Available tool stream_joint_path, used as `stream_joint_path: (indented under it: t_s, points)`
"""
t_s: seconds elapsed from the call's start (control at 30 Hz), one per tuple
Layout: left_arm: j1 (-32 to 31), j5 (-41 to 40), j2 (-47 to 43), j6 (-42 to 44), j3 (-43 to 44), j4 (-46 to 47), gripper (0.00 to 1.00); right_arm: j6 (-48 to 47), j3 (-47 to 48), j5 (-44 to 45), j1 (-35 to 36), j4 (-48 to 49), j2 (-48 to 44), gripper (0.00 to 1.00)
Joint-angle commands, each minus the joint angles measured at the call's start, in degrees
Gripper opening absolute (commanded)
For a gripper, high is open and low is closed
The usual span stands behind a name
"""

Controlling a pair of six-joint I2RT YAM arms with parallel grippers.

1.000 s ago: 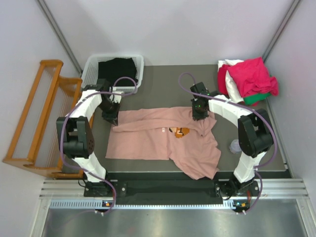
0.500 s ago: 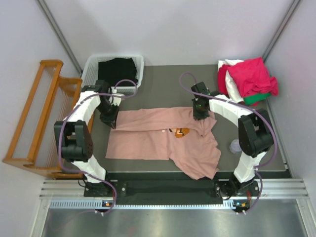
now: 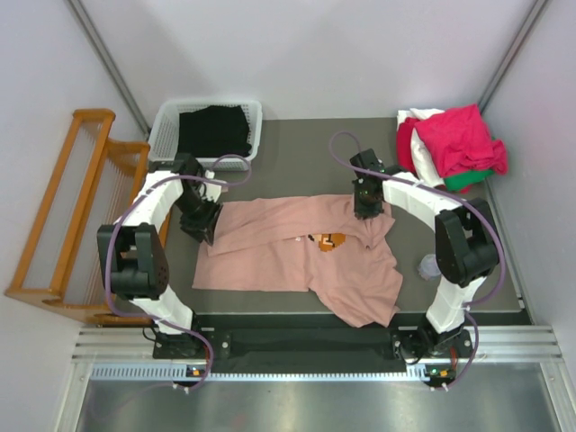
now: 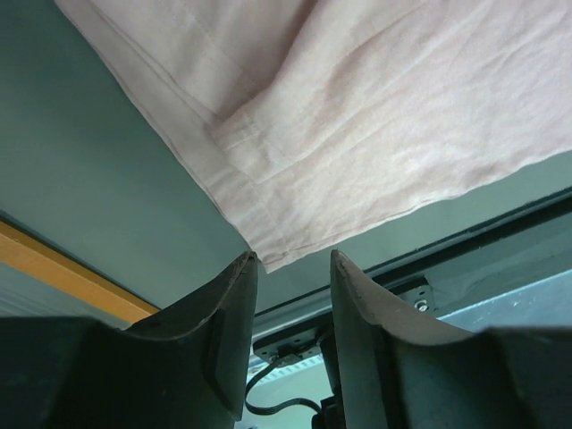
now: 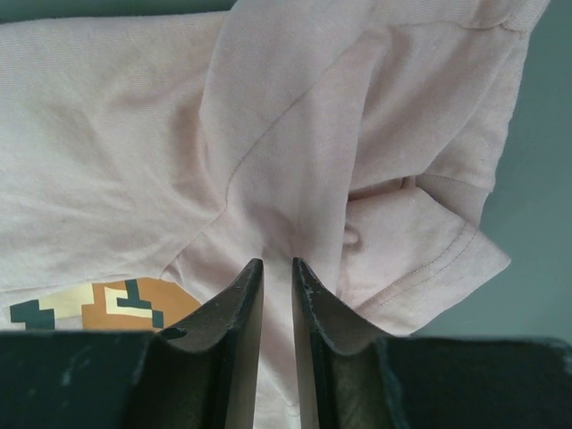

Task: Fold and stack the t-shirts
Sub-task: Fold the tshirt

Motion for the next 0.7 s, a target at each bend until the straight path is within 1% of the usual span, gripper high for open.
stream_joint_path:
  t_s: [0.0, 0.1, 0.13, 0.17, 0.2, 0.27, 0.3, 0.33, 0.37, 0.4, 0.43, 0.47, 0.5, 0.6, 0.67]
  points:
    - [0.4, 0.4, -2.2, -2.5, 0.8, 2.4, 0.42, 0.9, 0.6, 2.3, -0.3, -0.3, -5.4, 0.22]
    - [0.3, 3.0, -1.4, -2.9, 1.9, 0.8, 0.39, 0.2, -1.5, 3.4, 1.8, -1.3, -11.4, 0.27]
    - [0.3, 3.4, -2.2, -2.8, 1.3, 0.6, 0.39, 0.4, -3.8, 3.3, 2.6, -2.1, -15.5, 0.29]
    - [0.3, 3.6, -2.9, -2.3, 0.6, 0.3, 0.39, 0.3, -5.0, 2.7, 3.9, -2.8, -17.4, 0.30]
    - [0.3, 3.5, -3.6, -1.4, -0.4, 0.3, 0.39, 0.6, -6.1, 2.9, 6.7, -6.0, -19.3, 0.31]
    - [0.3, 1.4, -6.0, -0.6, -3.9, 0.9, 0.40, 2.2, -10.3, 3.4, 10.0, -8.6, -25.2, 0.31]
    - [0.3, 0.3, -6.8, 0.0, -5.3, 1.4, 0.40, 2.9, -11.9, 1.9, 12.8, -9.8, -27.3, 0.32]
    - [0.3, -1.2, -8.4, 0.6, -7.9, 1.8, 0.40, 3.6, -14.8, 0.5, 14.1, -11.9, -31.0, 0.33]
    - [0.3, -1.6, -9.0, 0.9, -9.2, 1.8, 0.40, 4.4, -16.3, -1.4, 15.5, -12.5, -32.8, 0.34]
    - [0.3, -1.8, -10.5, 2.0, -10.3, 1.5, 0.40, 4.4, -17.7, -6.3, 18.8, -12.6, -34.5, 0.35]
    - [0.3, -2.1, -11.2, 2.5, -12.3, 1.5, 0.40, 4.6, -19.7, -7.8, 20.6, -13.7, -36.6, 0.37]
    - [0.3, -2.4, -12.1, 2.9, -13.4, 1.7, 0.40, 5.0, -20.6, -10.0, 22.6, -14.5, -37.1, 0.38]
    - [0.3, -2.4, -13.4, 3.6, -14.2, 1.9, 0.40, 5.0, -21.2, -12.5, 26.2, -15.1, -37.4, 0.39]
    - [0.3, -2.9, -14.2, 3.7, -16.0, 2.7, 0.40, 5.8, -23.8, -13.7, 32.0, -16.8, -37.0, 0.41]
    - [0.3, -3.9, -13.9, 3.0, -16.6, 3.6, 0.40, 6.4, -25.0, -14.9, 33.2, -16.8, -36.9, 0.43]
